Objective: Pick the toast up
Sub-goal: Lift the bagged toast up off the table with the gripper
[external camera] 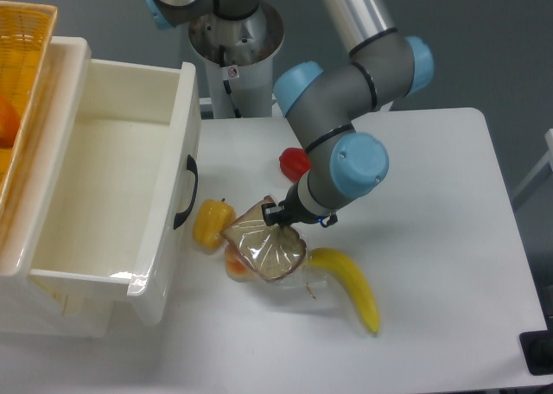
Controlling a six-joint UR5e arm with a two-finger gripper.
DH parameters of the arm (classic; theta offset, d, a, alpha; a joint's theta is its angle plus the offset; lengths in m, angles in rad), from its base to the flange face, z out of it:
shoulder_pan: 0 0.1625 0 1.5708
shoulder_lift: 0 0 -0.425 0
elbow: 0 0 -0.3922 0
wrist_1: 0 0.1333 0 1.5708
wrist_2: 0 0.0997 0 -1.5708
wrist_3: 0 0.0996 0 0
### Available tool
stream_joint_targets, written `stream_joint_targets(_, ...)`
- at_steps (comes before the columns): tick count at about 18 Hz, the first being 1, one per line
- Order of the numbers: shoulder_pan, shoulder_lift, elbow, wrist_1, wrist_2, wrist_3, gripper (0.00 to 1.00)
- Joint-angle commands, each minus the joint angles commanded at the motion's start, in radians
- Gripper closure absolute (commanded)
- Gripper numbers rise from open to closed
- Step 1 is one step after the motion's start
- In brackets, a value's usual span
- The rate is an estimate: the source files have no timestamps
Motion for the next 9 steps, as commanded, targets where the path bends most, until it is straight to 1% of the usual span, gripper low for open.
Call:
stream_joint_targets(2, -0.005, 0.011, 0.020, -0.003, 0.023, 0.050, 1.00)
stream_joint_targets(6, 0.003, 0.063, 0.034, -0.005, 0.023, 0.133, 1.00)
stream_joint_targets(9, -0.005, 0.101, 0.041, -0.006, 0.022, 0.192, 1.00)
